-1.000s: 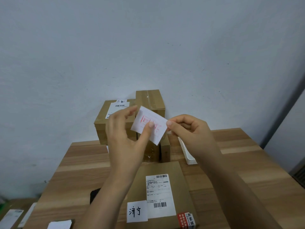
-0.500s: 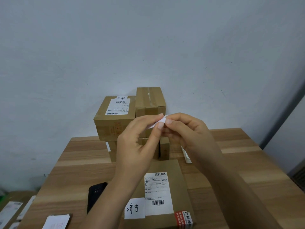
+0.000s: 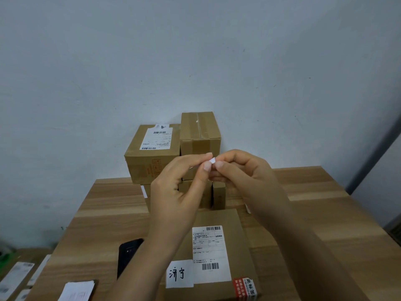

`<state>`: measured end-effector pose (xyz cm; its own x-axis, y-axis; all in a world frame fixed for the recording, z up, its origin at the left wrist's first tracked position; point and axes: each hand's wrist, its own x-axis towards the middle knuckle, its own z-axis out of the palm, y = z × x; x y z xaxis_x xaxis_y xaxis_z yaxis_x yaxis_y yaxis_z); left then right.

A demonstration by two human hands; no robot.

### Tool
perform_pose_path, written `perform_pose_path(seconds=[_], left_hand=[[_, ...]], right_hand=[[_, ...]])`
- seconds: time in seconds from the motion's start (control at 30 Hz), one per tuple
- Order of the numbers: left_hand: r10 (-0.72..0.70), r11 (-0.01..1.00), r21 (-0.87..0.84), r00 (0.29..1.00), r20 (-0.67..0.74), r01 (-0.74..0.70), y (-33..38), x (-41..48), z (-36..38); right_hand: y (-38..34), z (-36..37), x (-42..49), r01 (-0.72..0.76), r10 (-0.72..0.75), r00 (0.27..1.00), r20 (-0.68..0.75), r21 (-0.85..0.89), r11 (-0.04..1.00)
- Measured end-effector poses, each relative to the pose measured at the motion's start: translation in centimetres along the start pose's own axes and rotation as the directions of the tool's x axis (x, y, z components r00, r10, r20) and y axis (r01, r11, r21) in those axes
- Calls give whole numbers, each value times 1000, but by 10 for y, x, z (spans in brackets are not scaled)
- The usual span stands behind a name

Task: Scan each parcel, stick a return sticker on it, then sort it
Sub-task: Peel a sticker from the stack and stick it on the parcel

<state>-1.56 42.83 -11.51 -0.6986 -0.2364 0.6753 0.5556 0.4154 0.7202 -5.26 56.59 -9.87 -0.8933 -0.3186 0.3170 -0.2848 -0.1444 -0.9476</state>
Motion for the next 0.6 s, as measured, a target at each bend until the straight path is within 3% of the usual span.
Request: perform_pose_path(seconds=[0.33,0.6], left_hand=[[-42,998,-43,999,16,42,0,1,1],[-89,994,-62,995,54,92,-3,0,1]], right_hand=[[0,-2,3,68,-67,998,19,-84,994],[8,-4,2,192,-189,981,40,-263,946]])
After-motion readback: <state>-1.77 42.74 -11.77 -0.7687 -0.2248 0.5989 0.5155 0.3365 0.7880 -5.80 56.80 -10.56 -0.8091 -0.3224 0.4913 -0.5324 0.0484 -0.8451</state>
